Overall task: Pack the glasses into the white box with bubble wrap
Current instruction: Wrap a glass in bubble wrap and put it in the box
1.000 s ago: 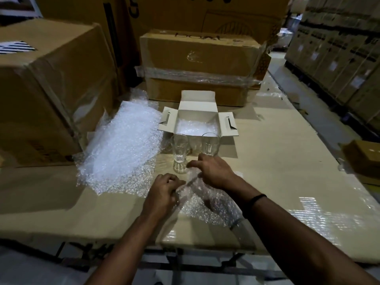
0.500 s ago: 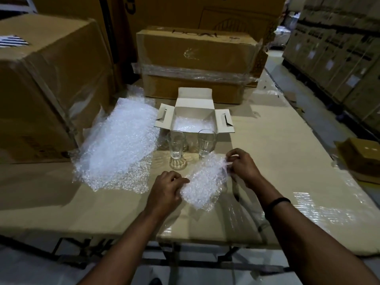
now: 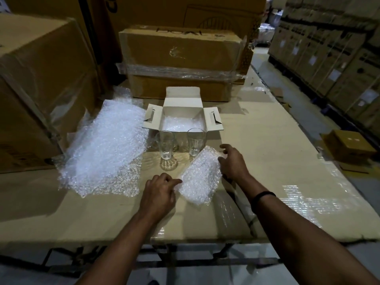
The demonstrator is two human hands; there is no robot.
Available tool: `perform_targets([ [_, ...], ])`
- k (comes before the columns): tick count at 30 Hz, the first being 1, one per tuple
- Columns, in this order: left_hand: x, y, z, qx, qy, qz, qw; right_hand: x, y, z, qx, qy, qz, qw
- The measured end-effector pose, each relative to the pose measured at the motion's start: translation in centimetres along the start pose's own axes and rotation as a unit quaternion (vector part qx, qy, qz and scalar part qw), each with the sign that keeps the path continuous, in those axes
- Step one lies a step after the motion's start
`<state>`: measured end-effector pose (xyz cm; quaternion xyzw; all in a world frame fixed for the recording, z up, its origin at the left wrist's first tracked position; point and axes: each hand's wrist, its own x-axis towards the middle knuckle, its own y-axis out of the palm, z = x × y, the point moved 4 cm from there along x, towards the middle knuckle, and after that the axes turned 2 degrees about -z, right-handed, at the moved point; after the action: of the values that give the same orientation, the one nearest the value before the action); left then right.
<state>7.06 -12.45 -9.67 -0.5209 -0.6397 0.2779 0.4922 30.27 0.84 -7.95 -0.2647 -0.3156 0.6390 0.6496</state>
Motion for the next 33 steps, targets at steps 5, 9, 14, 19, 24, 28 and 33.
perform_targets([
  [5, -0.2, -0.4, 0.5, -0.058, -0.143, 0.038, 0.987, 0.8, 1.1, -0.8, -0.183, 0.004, 0.099, 0.978],
  [9, 0.7, 0.0, -0.3, 0.058, -0.189, 0.113, 0.974, 0.6, 1.2, -0.1, -0.139, 0.062, 0.136, 0.979],
  [14, 1.4, -1.0, 0.1, -0.153, -0.213, 0.038, 0.964, 0.1, 1.1, 0.4, 0.024, 0.103, 0.187, 0.977],
  [19, 1.9, -2.6, 0.9, -0.312, -0.209, -0.012, 0.927, -0.3, 1.0, 2.0, 0.169, 0.041, 0.193, 0.966],
  [24, 2.1, -2.4, 3.0, -0.401, -0.247, -0.018, 0.882, -1.3, 1.8, 3.1, 0.176, -0.005, 0.199, 0.964],
  [28, 1.7, -1.7, 3.5, -0.45, -0.298, -0.003, 0.842, -2.0, 2.4, 3.2, 0.197, 0.008, 0.188, 0.962],
  [33, 1.8, -3.2, 4.9, -0.355, -0.233, -0.071, 0.902, -2.1, 2.3, 3.3, 0.139, -0.001, 0.161, 0.977],
])
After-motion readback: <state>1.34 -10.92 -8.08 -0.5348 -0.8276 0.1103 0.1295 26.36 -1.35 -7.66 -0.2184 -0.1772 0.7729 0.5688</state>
